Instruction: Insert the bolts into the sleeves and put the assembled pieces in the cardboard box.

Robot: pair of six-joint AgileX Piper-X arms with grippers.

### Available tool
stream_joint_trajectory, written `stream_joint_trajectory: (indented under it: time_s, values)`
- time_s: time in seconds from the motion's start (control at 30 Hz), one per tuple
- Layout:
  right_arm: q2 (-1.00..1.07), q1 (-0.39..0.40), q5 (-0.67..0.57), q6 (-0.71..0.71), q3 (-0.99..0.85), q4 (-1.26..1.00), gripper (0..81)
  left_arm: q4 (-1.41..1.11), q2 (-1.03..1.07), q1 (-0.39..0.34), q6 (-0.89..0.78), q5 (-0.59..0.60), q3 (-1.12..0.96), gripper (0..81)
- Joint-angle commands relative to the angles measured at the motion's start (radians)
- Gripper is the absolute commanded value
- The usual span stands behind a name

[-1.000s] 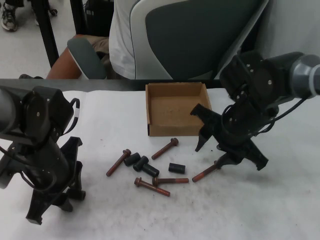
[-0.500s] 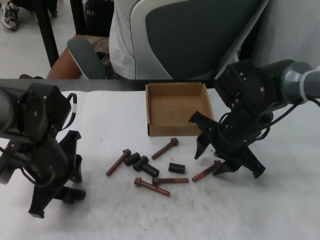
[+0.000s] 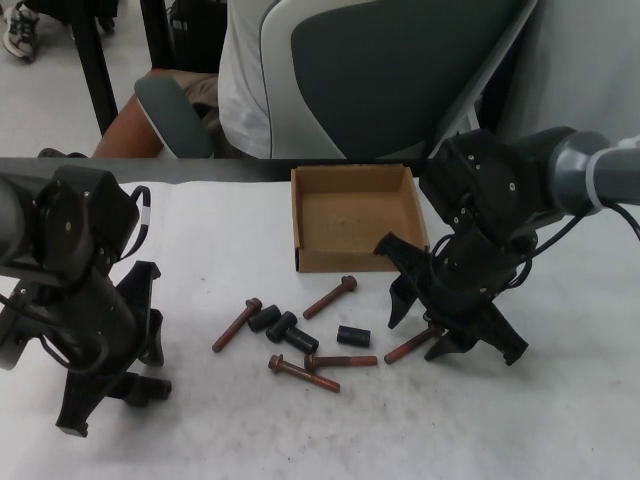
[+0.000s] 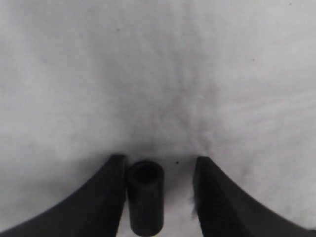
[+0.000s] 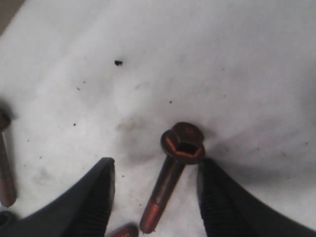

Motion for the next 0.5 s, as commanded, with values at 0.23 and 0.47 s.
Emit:
stream_joint_trajectory:
  time_s: [0.23, 0.47]
  values:
    - [0.002, -0.002, 0.074, 0.007, -0.003, 0.005, 48.9, -0.001, 0.023, 0.000, -0.003, 0.024, 0.001, 42.6]
    - [0.002, -0.002, 0.074, 0.007, -0.003, 0.005, 48.9, -0.008, 0.023, 0.000, -0.003, 0.076, 0.001, 42.6]
